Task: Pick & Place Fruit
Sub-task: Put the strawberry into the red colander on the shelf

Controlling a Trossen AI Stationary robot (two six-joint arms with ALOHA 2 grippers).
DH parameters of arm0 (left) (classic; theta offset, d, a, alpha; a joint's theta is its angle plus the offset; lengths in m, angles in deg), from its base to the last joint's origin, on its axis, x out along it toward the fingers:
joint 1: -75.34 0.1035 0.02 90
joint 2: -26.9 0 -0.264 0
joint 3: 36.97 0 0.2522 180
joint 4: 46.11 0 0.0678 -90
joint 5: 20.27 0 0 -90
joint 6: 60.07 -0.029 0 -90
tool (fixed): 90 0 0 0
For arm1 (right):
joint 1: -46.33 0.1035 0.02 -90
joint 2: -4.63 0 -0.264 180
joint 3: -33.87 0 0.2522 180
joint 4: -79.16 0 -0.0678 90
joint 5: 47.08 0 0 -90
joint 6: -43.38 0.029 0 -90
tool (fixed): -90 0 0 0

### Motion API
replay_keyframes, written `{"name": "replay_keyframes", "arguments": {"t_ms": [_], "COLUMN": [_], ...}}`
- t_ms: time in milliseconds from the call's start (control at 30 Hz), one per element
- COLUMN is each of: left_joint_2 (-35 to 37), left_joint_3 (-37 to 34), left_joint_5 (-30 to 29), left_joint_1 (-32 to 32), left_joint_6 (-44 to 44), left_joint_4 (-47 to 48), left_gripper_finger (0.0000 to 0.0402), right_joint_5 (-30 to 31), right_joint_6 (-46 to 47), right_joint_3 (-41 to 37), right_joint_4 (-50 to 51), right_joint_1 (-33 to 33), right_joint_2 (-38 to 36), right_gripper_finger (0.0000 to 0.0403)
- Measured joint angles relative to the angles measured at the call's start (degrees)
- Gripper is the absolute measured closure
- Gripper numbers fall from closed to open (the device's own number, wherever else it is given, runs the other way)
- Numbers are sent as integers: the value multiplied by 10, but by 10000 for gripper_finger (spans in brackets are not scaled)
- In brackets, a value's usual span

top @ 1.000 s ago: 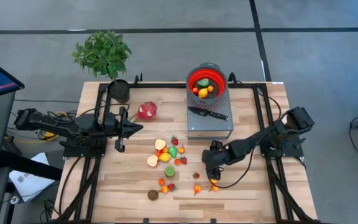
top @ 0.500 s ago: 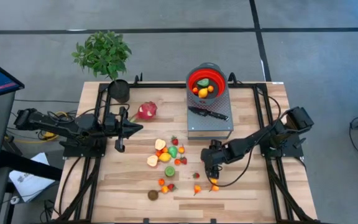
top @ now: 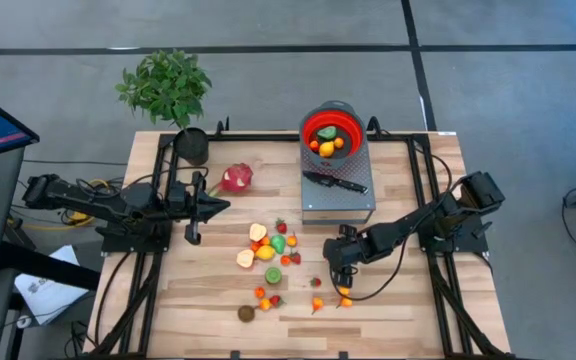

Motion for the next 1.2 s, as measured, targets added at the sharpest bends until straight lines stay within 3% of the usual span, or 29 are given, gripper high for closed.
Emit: {"name": "replay_keyframes", "arguments": {"t_ms": [200, 500, 667, 967, 1200], "left_joint_2": [0, 0, 0, 0, 0], "left_joint_3": [0, 0, 0, 0, 0], "left_joint_5": [0, 0, 0, 0, 0], "left_joint_1": [0, 0, 0, 0, 0], "left_joint_6": [0, 0, 0, 0, 0], "left_joint_4": [0, 0, 0, 0, 0], "left_gripper_finger": [399, 399, 399, 399, 399], "right_joint_5": [-2, -6, -6, -7, -7], "right_joint_6": [0, 0, -2, -44, -102], "right_joint_3": [0, 0, 15, 86, 159], "right_joint_4": [0, 3, 10, 64, 120], "right_joint_1": [0, 0, 0, 0, -6], "right_joint_2": [0, -3, -6, -6, -6], "right_gripper_finger": [270, 254, 273, 259, 277]}}
